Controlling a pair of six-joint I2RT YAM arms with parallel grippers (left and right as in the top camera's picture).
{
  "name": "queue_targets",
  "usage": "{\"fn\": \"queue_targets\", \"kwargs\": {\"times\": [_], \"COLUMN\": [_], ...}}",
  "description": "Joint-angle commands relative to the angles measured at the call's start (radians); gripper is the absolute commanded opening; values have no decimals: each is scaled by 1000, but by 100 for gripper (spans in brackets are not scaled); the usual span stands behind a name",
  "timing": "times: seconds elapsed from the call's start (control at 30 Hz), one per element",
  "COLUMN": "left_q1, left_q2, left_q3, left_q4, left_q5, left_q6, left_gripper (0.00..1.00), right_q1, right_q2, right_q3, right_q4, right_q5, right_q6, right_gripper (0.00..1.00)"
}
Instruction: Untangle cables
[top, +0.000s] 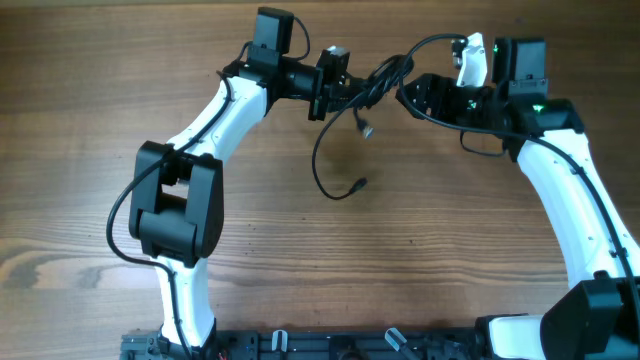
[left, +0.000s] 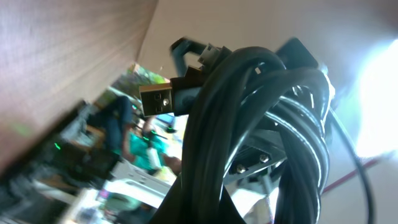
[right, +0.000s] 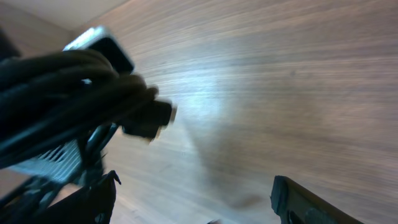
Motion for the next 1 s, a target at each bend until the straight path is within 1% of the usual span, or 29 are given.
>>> {"fn": "queue_targets", "kwargs": {"times": [0.0,0.07,0.1,0.2,0.27,0.3,0.37,0.43,0.5,0.53,0.8,0.97], "left_q1": [34,60,74,120,125,124,114,99,85,79,71,71], "left_q2": [-21,-21,-19,-19,-19,-19,-18,-17,-17,-17,-17,-17], "left_q3": [3,3,3,3,3,3,3,3,3,3,3,3], "left_q4": [15,14,14,13,13,13,13,14,14,13,13,13], "left_q5": [42,31,17,-57,-67,-69,-75,-80,-84,-85,-101,-109], "left_q6": [261,343,361,371,372,372,372,372,372,372,372,372], "left_gripper": [4,4,4,4,4,4,4,4,4,4,4,4], "right_q1": [-38,-65,-79,-119,-119,-114,-96,-65,-40,-29,-13,-13], "right_q2": [8,7,8,8,8,8,8,15,21,24,51,51], "right_q3": [20,20,20,20,20,20,20,20,20,20,20,20], "right_q4": [-10,-12,-15,-9,13,30,68,127,149,154,194,248], "right_q5": [-150,-229,-270,-392,-428,-438,-431,-402,-322,-295,-298,-362], "right_q6": [68,68,68,67,72,97,143,218,289,306,309,303], "right_gripper": [81,81,80,80,80,80,76,68,61,59,57,57]}}
